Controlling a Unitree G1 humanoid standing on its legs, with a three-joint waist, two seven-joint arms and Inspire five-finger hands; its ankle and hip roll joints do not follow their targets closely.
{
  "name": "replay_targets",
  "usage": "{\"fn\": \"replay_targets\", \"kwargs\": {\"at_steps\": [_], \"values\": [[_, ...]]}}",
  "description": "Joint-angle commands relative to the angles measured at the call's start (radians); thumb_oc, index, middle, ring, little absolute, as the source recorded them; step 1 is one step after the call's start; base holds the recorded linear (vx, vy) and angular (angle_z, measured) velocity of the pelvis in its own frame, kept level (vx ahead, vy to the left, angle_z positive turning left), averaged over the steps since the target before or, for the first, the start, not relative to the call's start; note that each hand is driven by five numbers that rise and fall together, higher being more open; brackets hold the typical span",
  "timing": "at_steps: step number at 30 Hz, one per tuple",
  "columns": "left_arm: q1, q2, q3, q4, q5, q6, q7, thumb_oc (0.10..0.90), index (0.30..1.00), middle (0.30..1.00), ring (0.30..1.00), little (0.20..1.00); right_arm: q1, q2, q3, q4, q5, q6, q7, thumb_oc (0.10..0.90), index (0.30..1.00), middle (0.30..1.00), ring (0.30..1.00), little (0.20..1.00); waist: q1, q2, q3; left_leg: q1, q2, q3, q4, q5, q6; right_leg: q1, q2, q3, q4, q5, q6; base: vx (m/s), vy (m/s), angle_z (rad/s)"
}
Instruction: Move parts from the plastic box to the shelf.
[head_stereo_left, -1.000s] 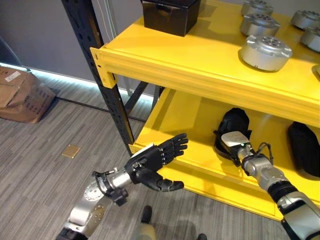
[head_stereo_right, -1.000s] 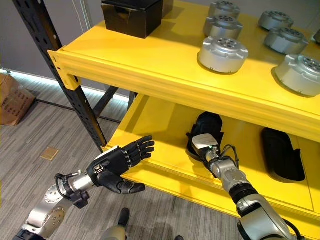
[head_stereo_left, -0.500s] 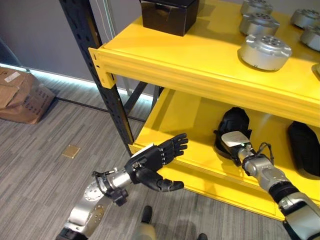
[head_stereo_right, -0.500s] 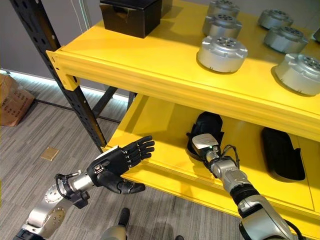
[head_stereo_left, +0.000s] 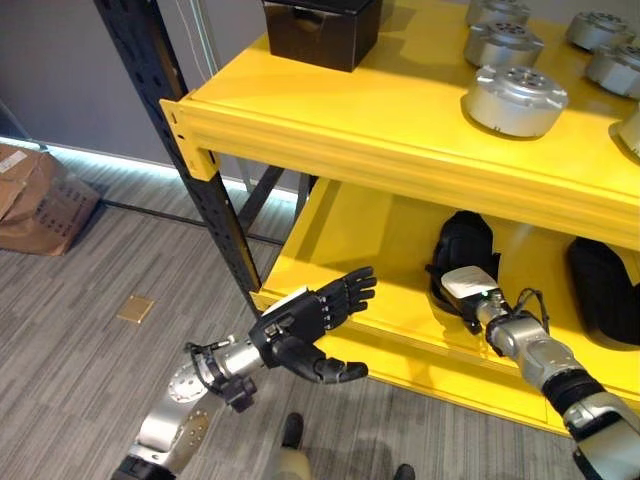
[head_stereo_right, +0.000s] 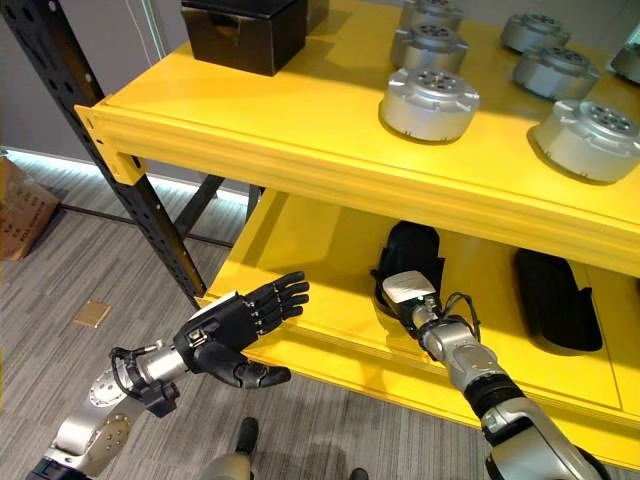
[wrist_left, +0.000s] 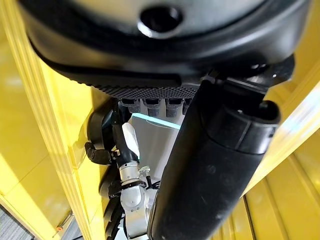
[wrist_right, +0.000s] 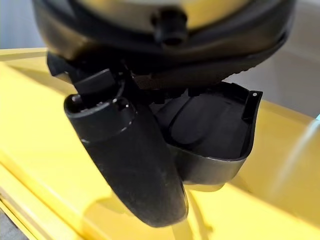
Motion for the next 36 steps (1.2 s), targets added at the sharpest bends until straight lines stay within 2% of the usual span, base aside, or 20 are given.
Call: {"fn": "replay_targets", "kwargs": {"at_steps": [1,8,16,21,24,30,31,32,36], "values": [[-0.074,-0.027,0.066,-0.115,-0.101,-0.088,-0.015,0.9,1.0,1.0,1.0,1.0,0.016,-0.129,0.021,0.062,-0.053,0.092,0.045,0.9,1.0,1.0,1.0,1.0,-0.02,0.011,0.004,0.057,0.07,0.075,0.025,-0.099,-0.004,-0.045,-0.01,0.044,0.102,-0.06,-0.024,0.0,0.0,0.0],[-0.066,-0.034,0.066,-0.115,-0.096,-0.094,-0.012,0.9,1.0,1.0,1.0,1.0,0.022,-0.136,0.013,0.016,-0.065,0.102,0.057,0.9,1.0,1.0,1.0,1.0,-0.025,0.009,0.002,0.058,0.071,0.077,0.026,-0.1,-0.004,-0.047,-0.009,0.047,0.104,-0.062,-0.026,0.0,0.0,0.0],[-0.06,-0.03,0.066,-0.121,-0.1,-0.097,-0.005,0.9,1.0,1.0,1.0,1.0,0.029,-0.148,-0.012,-0.011,-0.071,0.134,0.007,0.9,1.0,1.0,1.0,1.0,-0.031,0.01,0.003,0.058,0.072,0.078,0.028,-0.102,-0.004,-0.051,-0.009,0.05,0.109,-0.064,-0.026,0.0,0.0,0.0],[-0.054,-0.028,0.071,-0.126,-0.103,-0.099,-0.004,0.9,1.0,1.0,1.0,1.0,0.04,-0.151,-0.03,-0.03,-0.015,0.126,0.002,0.9,1.0,1.0,1.0,1.0,-0.035,0.012,0.003,0.057,0.071,0.079,0.03,-0.103,-0.003,-0.054,-0.01,0.053,0.11,-0.065,-0.026,0.0,0.0,0.0],[-0.053,-0.035,0.074,-0.131,-0.098,-0.093,0.001,0.9,1.0,1.0,1.0,1.0,0.045,-0.127,-0.056,-0.049,0.199,0.15,0.04,0.9,1.0,1.0,1.0,1.0,-0.041,0.014,0.004,0.062,0.071,0.081,0.028,-0.104,-0.003,-0.053,-0.011,0.055,0.109,-0.064,-0.026,0.0,0.0,0.0],[-0.061,-0.055,0.078,-0.136,-0.083,-0.078,0.017,0.9,1.0,1.0,1.0,1.0,0.05,-0.07,-0.112,-0.058,0.425,0.156,0.056,0.9,1.0,1.0,1.0,1.0,-0.049,0.02,0.008,0.072,0.069,0.082,0.026,-0.107,0.0,-0.053,-0.01,0.059,0.113,-0.065,-0.03,0.0,0.0,0.0],[-0.062,-0.055,0.078,-0.136,-0.083,-0.078,0.018,0.9,1.0,1.0,1.0,1.0,0.049,-0.069,-0.114,-0.058,0.429,0.158,0.06,0.9,1.0,1.0,1.0,1.0,-0.049,0.02,0.008,0.073,0.069,0.082,0.026,-0.108,0.0,-0.053,-0.01,0.059,0.113,-0.065,-0.03,0.0,0.0,0.0],[-0.063,-0.063,0.076,-0.136,-0.076,-0.075,0.021,0.9,1.0,1.0,1.0,1.0,0.051,-0.049,-0.129,-0.068,0.502,0.16,0.054,0.9,1.0,1.0,1.0,1.0,-0.051,0.02,0.009,0.075,0.069,0.082,0.026,-0.109,0.0,-0.053,-0.01,0.061,0.113,-0.066,-0.031,0.0,0.0,0.0],[-0.062,-0.074,0.079,-0.141,-0.065,-0.071,0.034,0.9,1.0,1.0,1.0,1.0,0.072,-0.007,-0.176,-0.125,0.605,0.159,0.05,0.9,1.0,1.0,1.0,1.0,-0.06,0.023,0.009,0.08,0.067,0.086,0.027,-0.113,0.002,-0.053,-0.01,0.065,0.115,-0.066,-0.033,0.0,0.008,-0.04]]}}
